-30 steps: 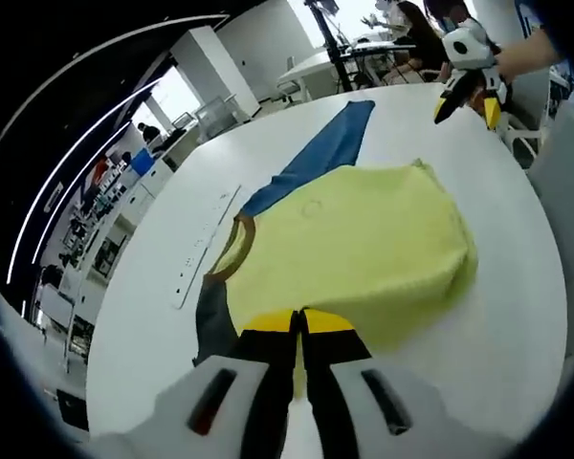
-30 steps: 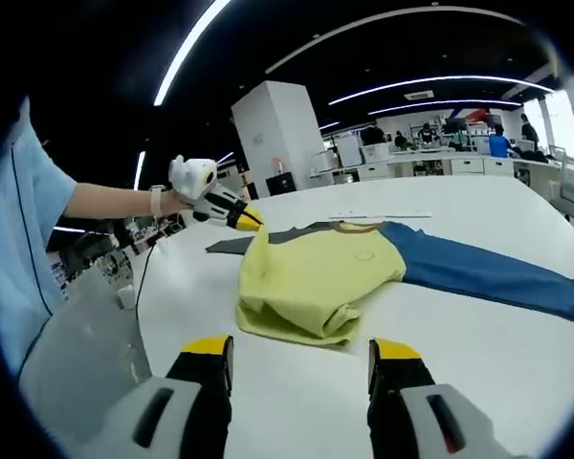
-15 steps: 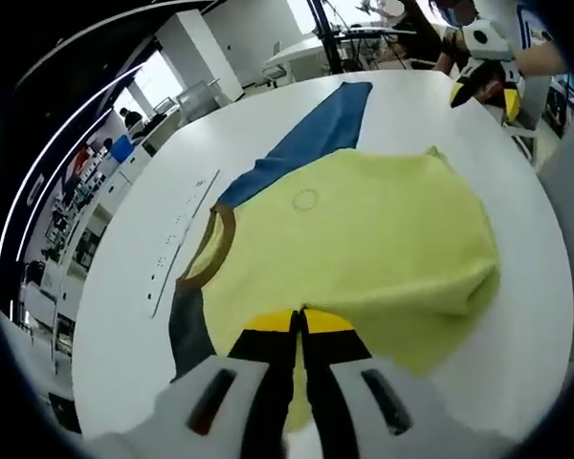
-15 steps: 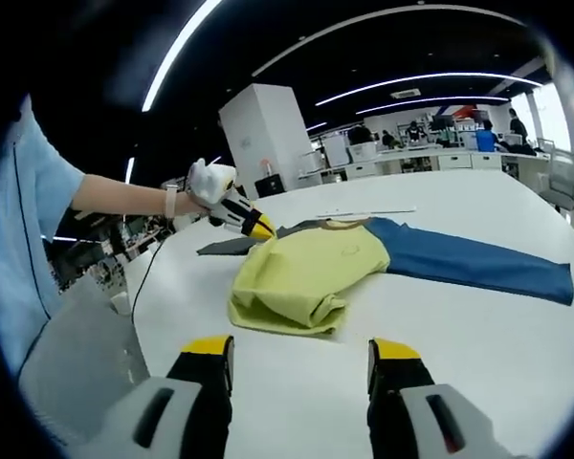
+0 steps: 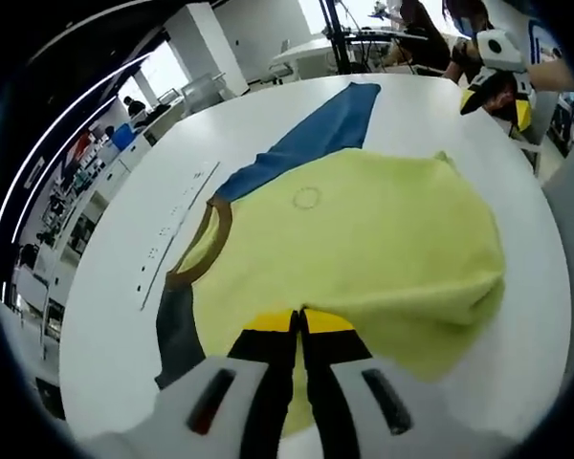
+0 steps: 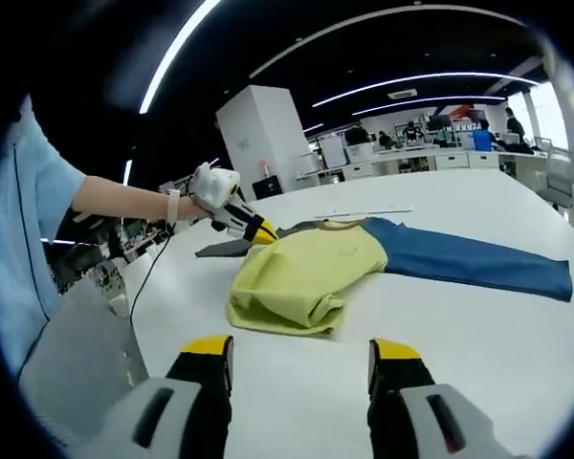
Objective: Fold the garment on the visible template until the final outline fits inside the template.
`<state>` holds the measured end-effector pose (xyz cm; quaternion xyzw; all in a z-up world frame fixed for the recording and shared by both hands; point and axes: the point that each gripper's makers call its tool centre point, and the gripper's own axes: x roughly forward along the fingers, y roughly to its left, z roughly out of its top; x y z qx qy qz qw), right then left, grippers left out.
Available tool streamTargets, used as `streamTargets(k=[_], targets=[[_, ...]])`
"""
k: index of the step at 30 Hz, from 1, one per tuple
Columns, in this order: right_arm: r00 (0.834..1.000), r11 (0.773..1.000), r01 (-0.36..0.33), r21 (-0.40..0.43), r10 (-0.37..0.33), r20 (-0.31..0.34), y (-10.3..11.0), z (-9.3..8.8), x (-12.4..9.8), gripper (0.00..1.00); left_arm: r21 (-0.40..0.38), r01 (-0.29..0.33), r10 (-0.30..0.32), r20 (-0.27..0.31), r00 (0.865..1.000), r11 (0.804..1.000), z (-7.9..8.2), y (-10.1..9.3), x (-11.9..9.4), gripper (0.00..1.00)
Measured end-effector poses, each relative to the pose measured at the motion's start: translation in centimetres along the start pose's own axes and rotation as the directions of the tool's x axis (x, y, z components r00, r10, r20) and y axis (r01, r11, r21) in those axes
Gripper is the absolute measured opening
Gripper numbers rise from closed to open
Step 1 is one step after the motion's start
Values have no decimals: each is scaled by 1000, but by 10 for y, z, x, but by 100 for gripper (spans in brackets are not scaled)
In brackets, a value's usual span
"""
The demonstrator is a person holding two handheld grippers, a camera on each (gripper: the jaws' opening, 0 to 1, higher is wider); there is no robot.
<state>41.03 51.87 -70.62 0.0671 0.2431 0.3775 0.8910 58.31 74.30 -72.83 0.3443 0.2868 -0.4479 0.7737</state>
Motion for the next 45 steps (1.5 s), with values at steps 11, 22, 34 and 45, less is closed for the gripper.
streamTargets(k=[11,22,34,45], targets=[[1000,1000,-11,-7,11,0,5,1,3,56,-101,17,-12,44,999,995,2,-2,-14,30],[999,999,-32,-11,32,-6,12,0,8,56,-310,-13,33,58,998,951,-37,8,-39,19],[999,999,-46,-12,46,-13,16,-2,14,57,-510,-31,79,73,994,860,-68,8,-48,8],[999,999,-37,-4,37,-27,14,-7,12,57,-559,-19,75,78,994,829,-67,8,-34,9]])
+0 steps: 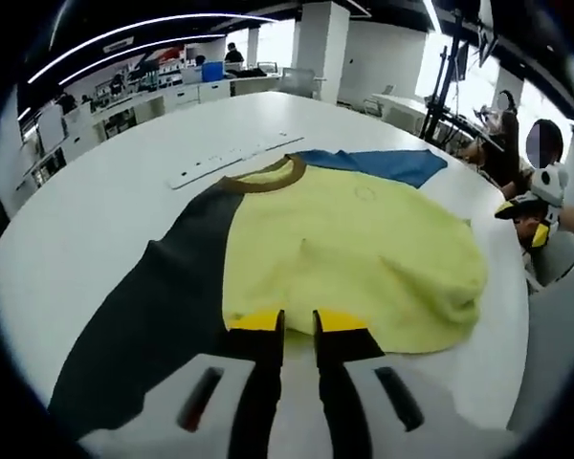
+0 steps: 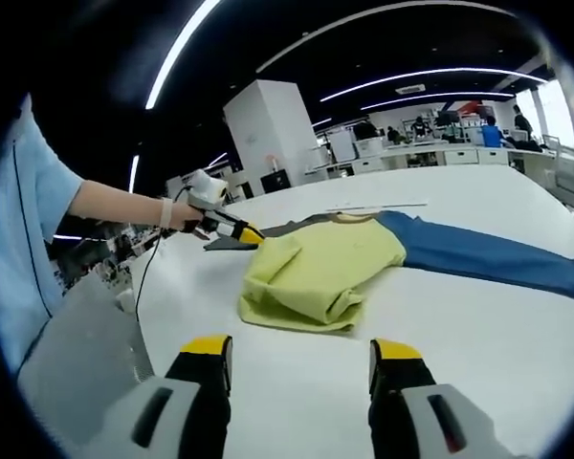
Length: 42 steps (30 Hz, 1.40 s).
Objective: Fold the garment on the visible template until the final outline fits inside the template.
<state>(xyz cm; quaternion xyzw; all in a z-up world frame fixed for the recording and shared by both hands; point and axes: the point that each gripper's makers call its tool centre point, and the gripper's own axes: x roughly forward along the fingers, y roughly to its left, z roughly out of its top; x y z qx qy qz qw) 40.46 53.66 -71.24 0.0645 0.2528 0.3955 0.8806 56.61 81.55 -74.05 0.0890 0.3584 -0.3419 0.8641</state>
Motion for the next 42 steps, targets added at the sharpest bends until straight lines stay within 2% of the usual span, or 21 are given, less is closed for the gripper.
streamTargets(k=[4,9,15,17,20,23,28,31,32,33,34,36,37,42], targets=[[1000,1000,-1,11,0,4,0,0,-1,57,15,-3,3,-17,1000,1000,-4,1,1,8],[1000,1000,0,11,0,-1,0,-1,-1,57,18,-17,18,-21,1000,1000,-5,3,0,0],[1000,1000,-1,9,1,-3,0,0,2,56,3,-14,14,-28,1000,1000,-7,3,0,0],[1000,1000,-4,6,4,-8,1,0,3,55,24,-9,10,-33,999,1000,-8,1,-2,0],[1000,1000,-7,14,7,-12,-2,2,8,51,42,1,1,-43,999,999,-10,-2,-6,0],[1000,1000,-6,12,6,-9,-4,5,15,50,9,11,-11,-25,1000,1000,-8,-5,-13,0],[1000,1000,-6,-7,6,-18,-9,12,28,45,4,10,-10,-14,1000,1000,-14,-7,-23,0],[999,999,27,-16,-28,-37,-17,15,37,42,-7,12,-13,-3,1000,1000,-17,-8,-30,0],[992,996,83,-19,-85,-97,-28,8,39,39,-8,14,-14,-4,1000,1000,-19,-8,-32,0],[987,994,110,-29,-112,-118,-32,5,42,36,-7,13,-13,-6,1000,1000,-22,-8,-35,0],[985,991,104,-88,-115,-130,-34,4,47,31,-7,11,-11,-5,1000,1000,-24,-8,-36,0],[970,983,130,-133,-154,-188,-39,-7,51,23,-23,7,-7,-2,1000,1000,-28,-6,-40,0],[970,981,120,-152,-148,-192,-39,-8,54,21,-33,0,0,-1,1000,999,-31,-5,-43,0],[974,986,145,-81,-157,-165,-42,-1,61,21,-60,-6,6,5,1000,998,-40,-4,-52,0]])
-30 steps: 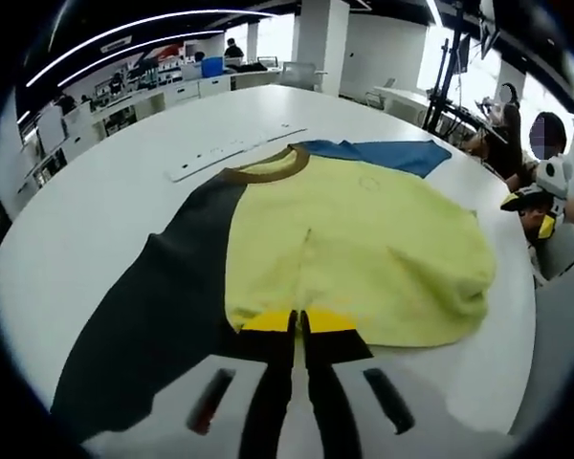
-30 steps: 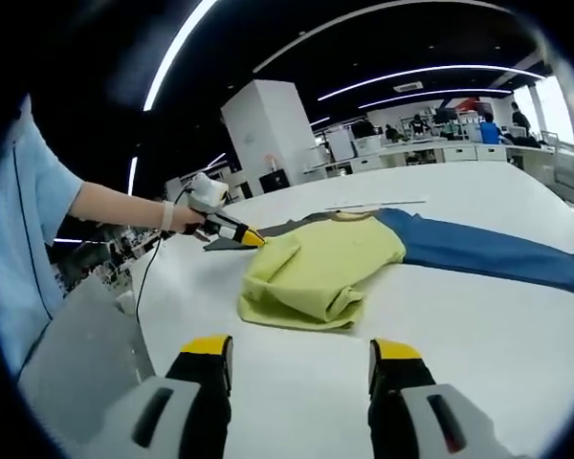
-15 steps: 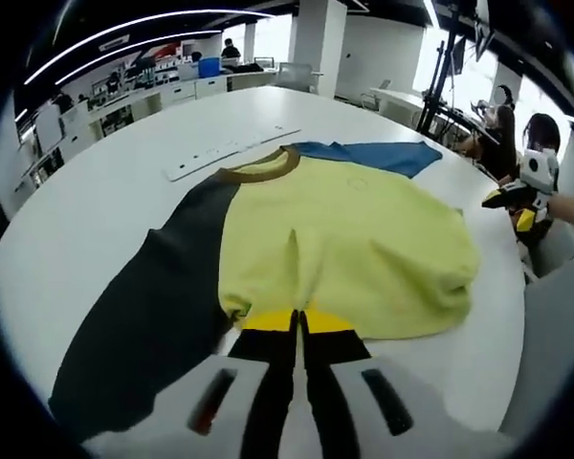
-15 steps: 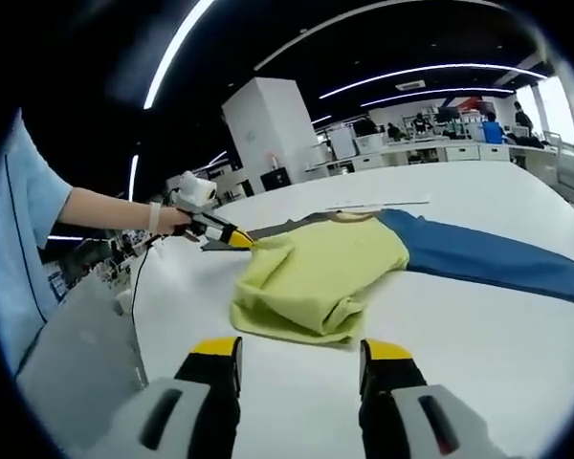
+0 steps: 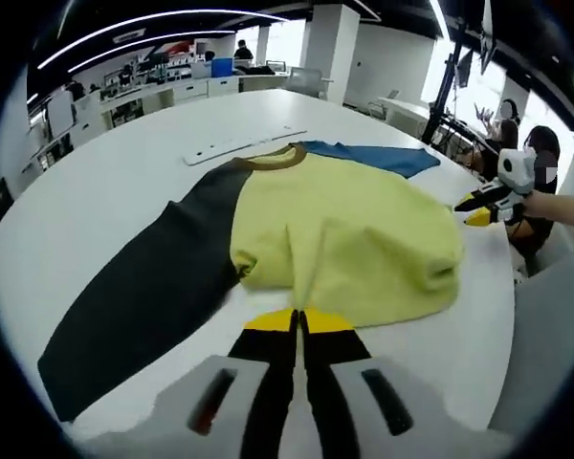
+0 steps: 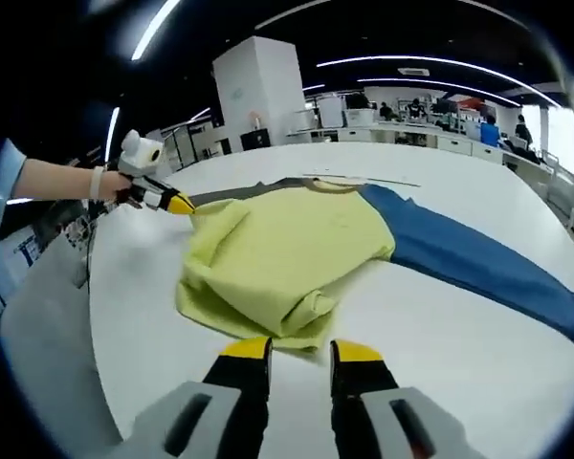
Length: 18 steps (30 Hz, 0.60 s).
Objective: Fold the garment on the visible template until the final outline fits inside the template.
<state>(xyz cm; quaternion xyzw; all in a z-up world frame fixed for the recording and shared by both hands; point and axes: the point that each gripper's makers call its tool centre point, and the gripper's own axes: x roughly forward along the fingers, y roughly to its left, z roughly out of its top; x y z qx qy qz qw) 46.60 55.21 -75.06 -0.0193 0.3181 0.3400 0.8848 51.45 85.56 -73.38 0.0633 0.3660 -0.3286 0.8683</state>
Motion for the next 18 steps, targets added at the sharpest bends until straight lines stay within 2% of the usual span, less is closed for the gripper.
streamTargets(k=[5,11,15,18], targets=[[999,1000,12,6,-12,-30,-6,-4,7,10,-24,-2,2,5,1000,1000,-9,-2,-7,0],[999,1000,12,18,-11,-47,-8,-9,13,10,-26,3,-3,1,1000,1000,-14,-4,-11,0],[999,1000,20,8,-19,-50,-9,-11,12,0,-31,5,-5,3,1000,1000,-15,-7,-14,0],[999,1000,17,19,-16,-46,-8,-10,8,0,-31,7,-7,7,1000,1000,-15,-9,-15,0]])
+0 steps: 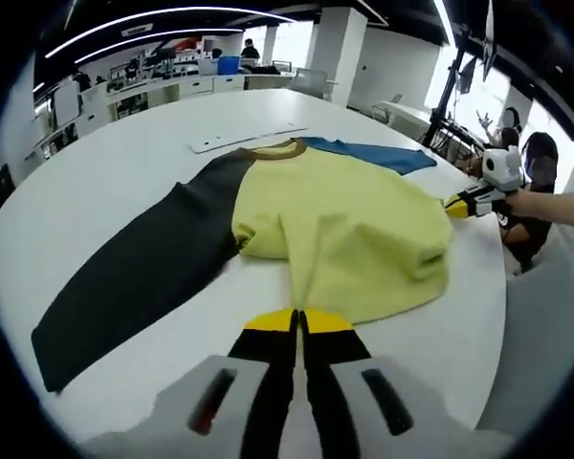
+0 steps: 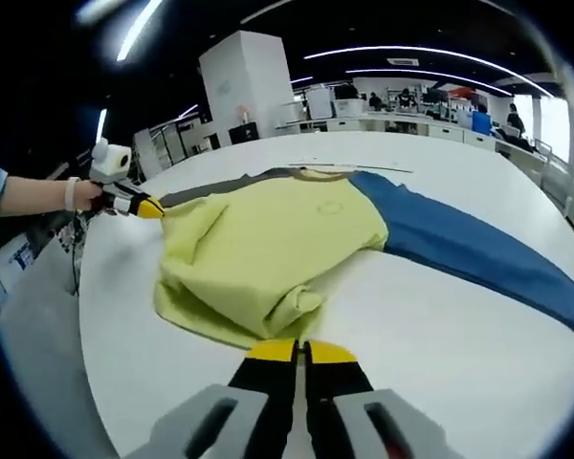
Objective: Fold the garment on the visible template until the final outline fits inside the template.
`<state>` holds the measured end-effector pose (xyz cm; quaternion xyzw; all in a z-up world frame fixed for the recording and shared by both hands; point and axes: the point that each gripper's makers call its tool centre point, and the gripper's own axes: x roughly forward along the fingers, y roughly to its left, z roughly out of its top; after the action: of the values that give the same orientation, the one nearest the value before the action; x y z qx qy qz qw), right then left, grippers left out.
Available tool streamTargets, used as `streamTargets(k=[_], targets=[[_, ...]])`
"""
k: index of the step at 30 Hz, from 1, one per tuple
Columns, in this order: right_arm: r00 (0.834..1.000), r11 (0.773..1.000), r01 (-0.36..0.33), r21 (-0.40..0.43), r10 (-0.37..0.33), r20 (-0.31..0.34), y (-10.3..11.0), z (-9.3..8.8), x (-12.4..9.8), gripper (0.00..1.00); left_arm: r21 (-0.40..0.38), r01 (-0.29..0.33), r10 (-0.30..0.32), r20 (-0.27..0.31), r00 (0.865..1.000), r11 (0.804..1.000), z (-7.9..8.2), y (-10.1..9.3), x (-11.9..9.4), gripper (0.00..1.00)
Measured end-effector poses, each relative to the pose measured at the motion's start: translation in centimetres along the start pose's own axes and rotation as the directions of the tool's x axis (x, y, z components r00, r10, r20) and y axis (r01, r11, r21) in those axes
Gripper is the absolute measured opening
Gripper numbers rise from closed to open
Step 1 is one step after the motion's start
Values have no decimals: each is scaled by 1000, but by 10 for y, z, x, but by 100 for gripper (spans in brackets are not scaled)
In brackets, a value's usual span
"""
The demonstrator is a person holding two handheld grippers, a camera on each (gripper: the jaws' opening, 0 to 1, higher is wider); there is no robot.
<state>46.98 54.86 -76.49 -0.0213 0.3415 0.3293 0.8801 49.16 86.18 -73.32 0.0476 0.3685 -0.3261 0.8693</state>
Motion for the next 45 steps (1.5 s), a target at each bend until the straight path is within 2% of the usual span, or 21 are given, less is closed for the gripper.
streamTargets(k=[7,12,18,23,27,29,35,38,40,45], targets=[[1000,1000,-2,-1,2,1,2,-2,-10,0,-8,1,-1,6,1000,1000,-4,-5,-5,0],[1000,1000,-4,2,4,-1,4,-1,-21,0,-18,20,-20,21,1000,1000,-6,-16,-15,0],[1000,1000,-17,-1,17,-22,13,-11,-41,0,-18,44,-44,5,999,999,-23,-34,-29,0],[999,1000,-20,17,20,-28,17,-22,-54,0,-24,95,-96,-40,995,995,-51,-56,-39,0],[999,999,-34,33,35,-38,27,-36,-66,0,-61,110,-113,-55,992,992,-69,-68,-48,0],[998,999,-33,41,35,-47,30,-43,-70,0,-67,112,-117,-84,990,992,-78,-72,-52,0],[996,999,-39,29,41,-75,40,-60,-83,0,-131,111,-125,-104,987,985,-87,-80,-63,0],[997,999,-33,42,36,-75,37,-65,-83,0,-162,120,-143,-139,980,979,-95,-87,-64,0],[997,998,-27,62,32,-73,33,-67,-83,0,-146,105,-132,-186,974,984,-104,-88,-63,0],[997,997,-27,74,32,-71,32,-68,-84,0,-186,80,-121,-219,968,979,-111,-88,-61,0]])
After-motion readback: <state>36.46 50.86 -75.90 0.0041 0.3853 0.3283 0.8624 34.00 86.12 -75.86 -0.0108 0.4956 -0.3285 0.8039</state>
